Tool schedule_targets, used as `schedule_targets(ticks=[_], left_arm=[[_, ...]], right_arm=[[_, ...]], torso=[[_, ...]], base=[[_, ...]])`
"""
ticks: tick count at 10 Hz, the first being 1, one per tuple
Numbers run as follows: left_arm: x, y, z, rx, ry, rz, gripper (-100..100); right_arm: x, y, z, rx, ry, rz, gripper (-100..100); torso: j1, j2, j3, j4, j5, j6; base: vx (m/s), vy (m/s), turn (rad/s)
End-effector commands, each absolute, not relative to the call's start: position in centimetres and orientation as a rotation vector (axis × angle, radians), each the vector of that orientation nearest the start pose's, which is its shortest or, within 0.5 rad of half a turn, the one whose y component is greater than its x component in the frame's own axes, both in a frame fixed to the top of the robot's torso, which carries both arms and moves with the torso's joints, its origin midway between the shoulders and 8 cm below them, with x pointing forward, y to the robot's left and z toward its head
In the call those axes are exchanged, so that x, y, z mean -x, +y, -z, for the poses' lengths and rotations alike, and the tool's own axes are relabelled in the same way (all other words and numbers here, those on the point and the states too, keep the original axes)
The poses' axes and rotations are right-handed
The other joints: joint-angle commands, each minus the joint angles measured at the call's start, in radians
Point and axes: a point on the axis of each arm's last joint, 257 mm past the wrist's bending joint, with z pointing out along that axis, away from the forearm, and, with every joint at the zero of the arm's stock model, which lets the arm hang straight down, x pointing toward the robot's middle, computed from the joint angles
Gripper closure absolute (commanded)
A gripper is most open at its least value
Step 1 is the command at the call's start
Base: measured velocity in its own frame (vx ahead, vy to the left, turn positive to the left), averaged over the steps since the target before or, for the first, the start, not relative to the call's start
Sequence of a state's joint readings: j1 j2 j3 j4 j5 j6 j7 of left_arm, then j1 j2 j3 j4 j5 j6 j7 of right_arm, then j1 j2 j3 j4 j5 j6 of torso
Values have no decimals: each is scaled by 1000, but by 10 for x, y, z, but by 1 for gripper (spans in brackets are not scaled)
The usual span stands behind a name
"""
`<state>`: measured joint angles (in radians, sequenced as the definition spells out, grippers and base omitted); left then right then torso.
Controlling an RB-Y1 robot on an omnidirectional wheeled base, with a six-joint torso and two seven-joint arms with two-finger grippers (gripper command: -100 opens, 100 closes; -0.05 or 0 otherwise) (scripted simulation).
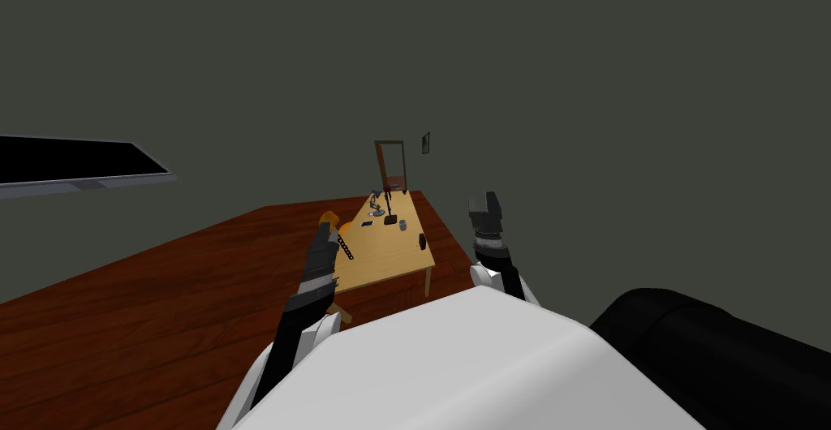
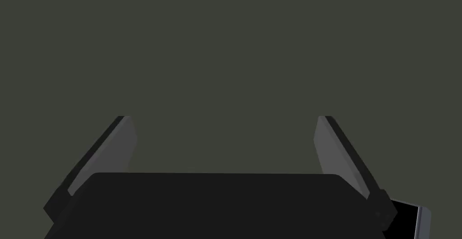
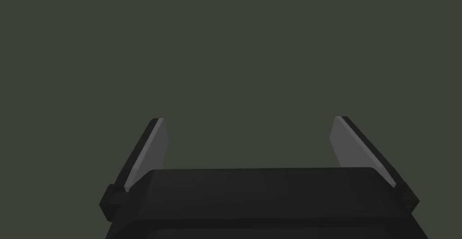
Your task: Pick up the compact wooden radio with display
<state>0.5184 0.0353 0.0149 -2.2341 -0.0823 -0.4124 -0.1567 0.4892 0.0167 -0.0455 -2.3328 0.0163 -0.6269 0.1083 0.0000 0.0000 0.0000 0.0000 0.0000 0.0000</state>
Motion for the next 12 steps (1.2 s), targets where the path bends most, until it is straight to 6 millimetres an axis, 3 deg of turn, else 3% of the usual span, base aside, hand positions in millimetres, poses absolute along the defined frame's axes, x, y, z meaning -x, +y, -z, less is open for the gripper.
schedule_targets(ticks=[1,8,12], left_arm=[[-365,281,21,626,829,1048,0],[-365,281,21,626,829,1048,0],[-365,281,21,626,829,1048,0]], right_arm=[[-311,-277,-69,-435,537,-1169,-100],[-350,-251,-22,-247,780,-960,-100],[-377,-243,20,-125,916,-778,-100]], torso=[[0,0,0,0,0,0],[1,1,1,0,0,0],[1,1,0,0,0,0]], base=[[-4,3,10],[-19,19,16],[-18,21,16]])
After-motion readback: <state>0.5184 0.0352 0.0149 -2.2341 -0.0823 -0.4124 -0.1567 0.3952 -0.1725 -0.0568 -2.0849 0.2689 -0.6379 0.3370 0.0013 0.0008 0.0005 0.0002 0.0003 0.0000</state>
